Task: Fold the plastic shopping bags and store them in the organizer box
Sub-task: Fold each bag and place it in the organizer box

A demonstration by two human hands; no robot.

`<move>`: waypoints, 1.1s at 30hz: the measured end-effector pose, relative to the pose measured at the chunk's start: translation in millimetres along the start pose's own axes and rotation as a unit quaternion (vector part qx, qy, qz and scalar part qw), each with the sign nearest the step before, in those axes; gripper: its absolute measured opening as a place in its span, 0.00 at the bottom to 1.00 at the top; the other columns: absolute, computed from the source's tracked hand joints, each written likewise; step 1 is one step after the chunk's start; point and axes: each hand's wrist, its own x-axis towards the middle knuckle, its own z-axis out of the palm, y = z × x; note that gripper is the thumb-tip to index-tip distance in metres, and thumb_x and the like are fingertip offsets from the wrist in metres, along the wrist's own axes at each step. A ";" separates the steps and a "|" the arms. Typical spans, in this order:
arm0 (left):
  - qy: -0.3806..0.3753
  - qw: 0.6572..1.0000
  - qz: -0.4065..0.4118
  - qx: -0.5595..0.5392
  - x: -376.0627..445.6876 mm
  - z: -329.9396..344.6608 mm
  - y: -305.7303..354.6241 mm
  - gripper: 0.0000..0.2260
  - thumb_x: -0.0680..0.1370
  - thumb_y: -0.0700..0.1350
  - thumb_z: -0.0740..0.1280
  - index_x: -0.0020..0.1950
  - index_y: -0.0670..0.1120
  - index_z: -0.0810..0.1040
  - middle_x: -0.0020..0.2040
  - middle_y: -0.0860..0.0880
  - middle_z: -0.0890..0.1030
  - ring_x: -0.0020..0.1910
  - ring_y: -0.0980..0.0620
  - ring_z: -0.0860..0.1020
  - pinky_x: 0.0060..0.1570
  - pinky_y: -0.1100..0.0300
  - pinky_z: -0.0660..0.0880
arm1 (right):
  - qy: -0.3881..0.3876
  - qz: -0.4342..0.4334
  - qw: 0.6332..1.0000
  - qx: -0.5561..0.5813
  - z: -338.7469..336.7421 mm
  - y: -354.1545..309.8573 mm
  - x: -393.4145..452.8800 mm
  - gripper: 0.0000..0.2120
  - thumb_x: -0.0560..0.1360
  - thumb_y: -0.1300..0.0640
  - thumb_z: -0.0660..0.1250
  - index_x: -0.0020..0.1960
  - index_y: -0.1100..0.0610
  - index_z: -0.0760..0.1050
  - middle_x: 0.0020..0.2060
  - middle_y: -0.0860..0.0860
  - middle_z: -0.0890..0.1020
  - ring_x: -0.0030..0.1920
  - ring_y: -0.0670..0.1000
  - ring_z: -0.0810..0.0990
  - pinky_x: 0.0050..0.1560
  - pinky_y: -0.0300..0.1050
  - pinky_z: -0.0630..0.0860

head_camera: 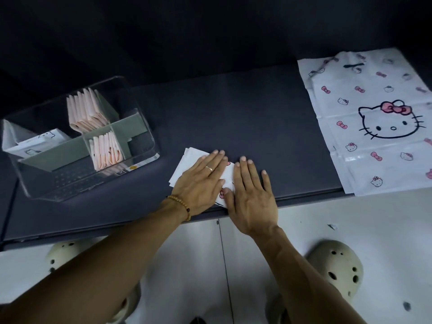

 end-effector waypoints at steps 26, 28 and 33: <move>-0.010 0.999 -0.041 -0.012 -71.5 -44.4 -70.8 0.23 0.76 0.57 0.65 0.70 0.52 0.71 0.66 0.48 0.70 0.67 0.47 0.62 0.63 0.51 0.62 | -0.079 -0.197 0.976 -0.054 -30.5 -24.8 -15.9 0.33 0.69 0.48 0.69 0.72 0.54 0.67 0.73 0.51 0.66 0.73 0.55 0.63 0.72 0.54 0.57; -0.015 0.997 -0.063 -0.051 -93.4 -39.6 -58.5 0.21 0.78 0.59 0.59 0.69 0.51 0.72 0.62 0.50 0.72 0.62 0.49 0.65 0.61 0.53 0.65 | -0.038 -0.190 0.981 -0.031 -27.6 -34.3 -19.9 0.29 0.67 0.54 0.72 0.67 0.57 0.73 0.67 0.54 0.74 0.66 0.58 0.72 0.67 0.56 0.65; -0.080 0.989 -0.098 -0.077 -121.6 -30.6 -40.5 0.35 0.73 0.68 0.61 0.74 0.51 0.62 0.68 0.50 0.64 0.65 0.49 0.62 0.67 0.54 0.63 | 0.009 -0.189 0.982 0.018 -25.3 -43.8 -19.8 0.25 0.70 0.53 0.71 0.65 0.57 0.75 0.62 0.51 0.79 0.60 0.55 0.74 0.55 0.51 0.72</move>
